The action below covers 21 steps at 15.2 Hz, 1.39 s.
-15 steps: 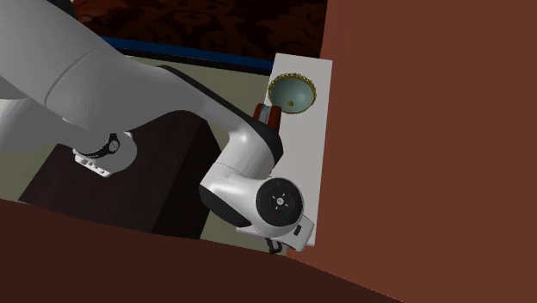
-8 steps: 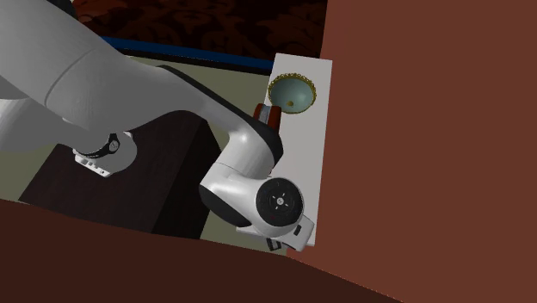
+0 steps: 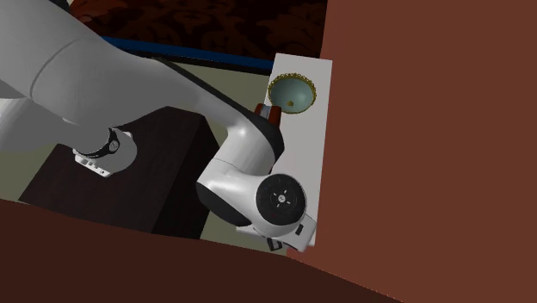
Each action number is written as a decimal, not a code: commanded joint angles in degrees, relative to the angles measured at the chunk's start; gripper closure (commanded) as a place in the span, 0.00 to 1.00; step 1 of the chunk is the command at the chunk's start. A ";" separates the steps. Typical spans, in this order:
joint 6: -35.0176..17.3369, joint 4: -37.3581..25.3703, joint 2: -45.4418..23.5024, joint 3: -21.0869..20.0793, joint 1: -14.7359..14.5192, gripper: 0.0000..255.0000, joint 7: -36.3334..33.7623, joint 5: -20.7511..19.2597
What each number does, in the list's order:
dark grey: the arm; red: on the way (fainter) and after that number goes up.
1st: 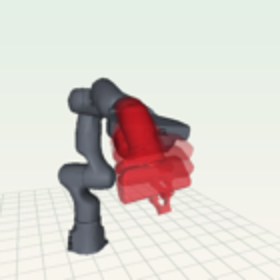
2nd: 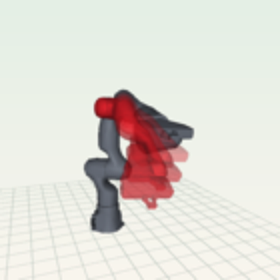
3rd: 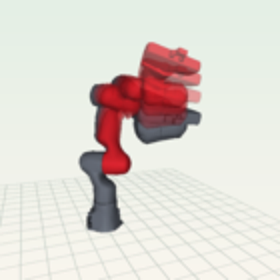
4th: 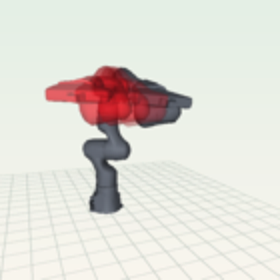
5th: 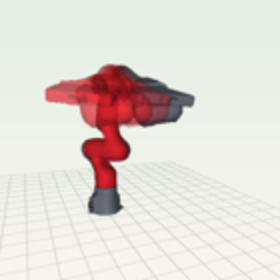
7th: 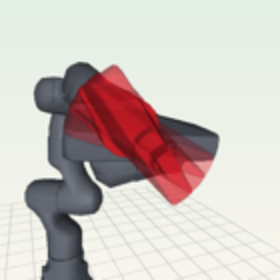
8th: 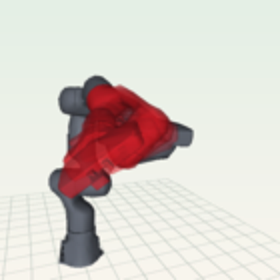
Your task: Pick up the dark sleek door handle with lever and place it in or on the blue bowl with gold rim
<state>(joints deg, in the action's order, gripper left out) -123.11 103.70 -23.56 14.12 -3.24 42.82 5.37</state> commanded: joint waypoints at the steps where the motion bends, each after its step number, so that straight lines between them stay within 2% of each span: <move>1: 1.21 -0.19 1.04 0.15 -0.11 1.00 -0.13 -0.30; 21: 14.56 -8.06 6.70 0.86 -0.50 1.00 -1.08 -2.05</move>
<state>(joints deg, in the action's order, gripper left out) -109.38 96.30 -17.03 14.96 -3.73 41.79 3.37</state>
